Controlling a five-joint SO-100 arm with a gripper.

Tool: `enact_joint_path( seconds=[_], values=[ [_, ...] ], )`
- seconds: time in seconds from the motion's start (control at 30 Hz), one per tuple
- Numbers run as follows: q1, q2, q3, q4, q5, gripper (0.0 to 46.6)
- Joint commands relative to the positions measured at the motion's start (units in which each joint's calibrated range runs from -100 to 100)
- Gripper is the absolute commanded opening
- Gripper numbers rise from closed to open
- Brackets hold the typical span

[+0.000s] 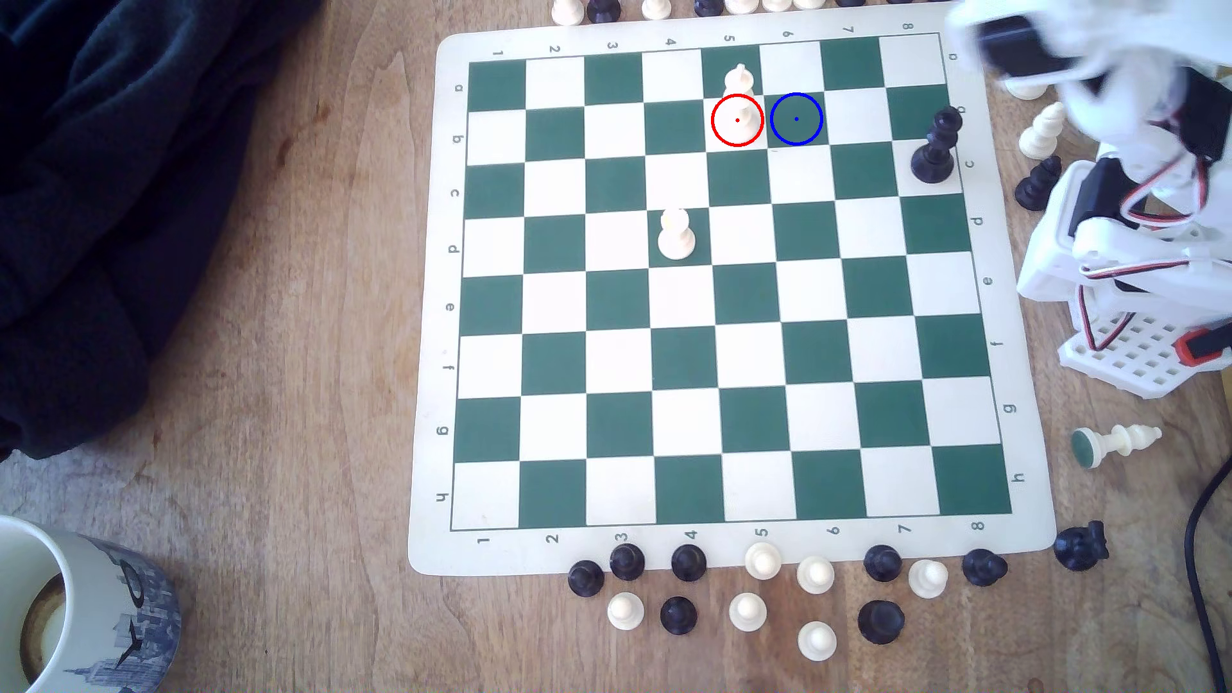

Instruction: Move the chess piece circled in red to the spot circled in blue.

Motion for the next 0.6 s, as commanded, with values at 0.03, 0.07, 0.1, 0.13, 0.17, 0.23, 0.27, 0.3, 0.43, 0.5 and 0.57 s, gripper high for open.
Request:
enact_joint_path(
  seconds=[0.03,0.07,0.1,0.13,0.17,0.23,0.27,0.3,0.43,0.5,0.57],
  values=[
    [5.54,0.84,-8.95,17.00,-0.20,0.2],
    [6.25,2.03,-10.40,20.68,-0.20,0.2],
    [7.65,3.98,-11.49,22.73,-0.20,0.2],
    [8.59,5.59,-12.57,24.61,-0.29,0.2],
    [9.22,7.37,-14.12,26.91,-0.68,0.2],
    [9.69,11.02,-17.38,30.34,-2.49,1.3],
    [9.45,11.53,-18.01,30.67,-3.27,0.9],
    [8.67,12.64,-19.10,32.31,-3.76,0.3],
    [7.11,18.49,-26.54,45.58,-6.84,1.3],
    [7.73,23.08,-30.71,49.92,-7.91,3.2],
    [8.67,31.40,-36.78,55.08,-9.13,7.2]
  ],
)
